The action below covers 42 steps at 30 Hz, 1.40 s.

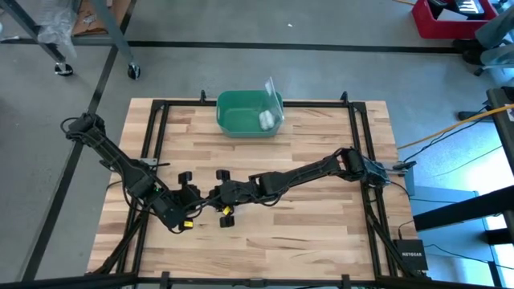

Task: Roll bandage
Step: Close the zip bag

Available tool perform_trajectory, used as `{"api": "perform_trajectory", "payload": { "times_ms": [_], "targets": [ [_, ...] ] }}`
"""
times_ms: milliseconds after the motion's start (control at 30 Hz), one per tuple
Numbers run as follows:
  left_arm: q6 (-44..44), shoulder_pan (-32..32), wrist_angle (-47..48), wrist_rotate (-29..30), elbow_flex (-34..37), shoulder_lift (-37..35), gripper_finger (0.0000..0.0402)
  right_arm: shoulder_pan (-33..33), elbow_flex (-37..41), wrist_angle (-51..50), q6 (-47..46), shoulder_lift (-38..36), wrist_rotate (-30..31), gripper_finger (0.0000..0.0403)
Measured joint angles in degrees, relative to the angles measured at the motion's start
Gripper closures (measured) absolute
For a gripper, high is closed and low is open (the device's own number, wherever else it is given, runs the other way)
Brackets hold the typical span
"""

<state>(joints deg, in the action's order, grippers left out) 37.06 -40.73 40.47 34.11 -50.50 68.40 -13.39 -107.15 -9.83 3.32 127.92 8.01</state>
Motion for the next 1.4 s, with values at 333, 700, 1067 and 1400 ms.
{"api": "perform_trajectory", "payload": {
  "times_ms": [333,700,1067,1400],
  "targets": [
    [0.05,0.0,0.26,0.23,-0.08,-0.01,0.0401,0.0,0.0,-1.1,0.03,-0.83,0.24,0.0382],
    [1.5,-0.27,2.82,-0.19,-0.02,-0.02,0.0401,-0.13,-0.1,-9.12,0.01,-3.38,2.5,0.0368],
    [2.85,-0.48,0.59,4.87,-0.02,0.0,0.0394,-0.13,-0.02,-11.12,-0.12,-3.69,2.49,0.0362],
    [-2.61,1.27,-6.09,8.34,-0.02,0.0,0.0314,-0.13,-0.02,-11.31,-0.03,-3.69,2.32,0.0371]
  ]
}}
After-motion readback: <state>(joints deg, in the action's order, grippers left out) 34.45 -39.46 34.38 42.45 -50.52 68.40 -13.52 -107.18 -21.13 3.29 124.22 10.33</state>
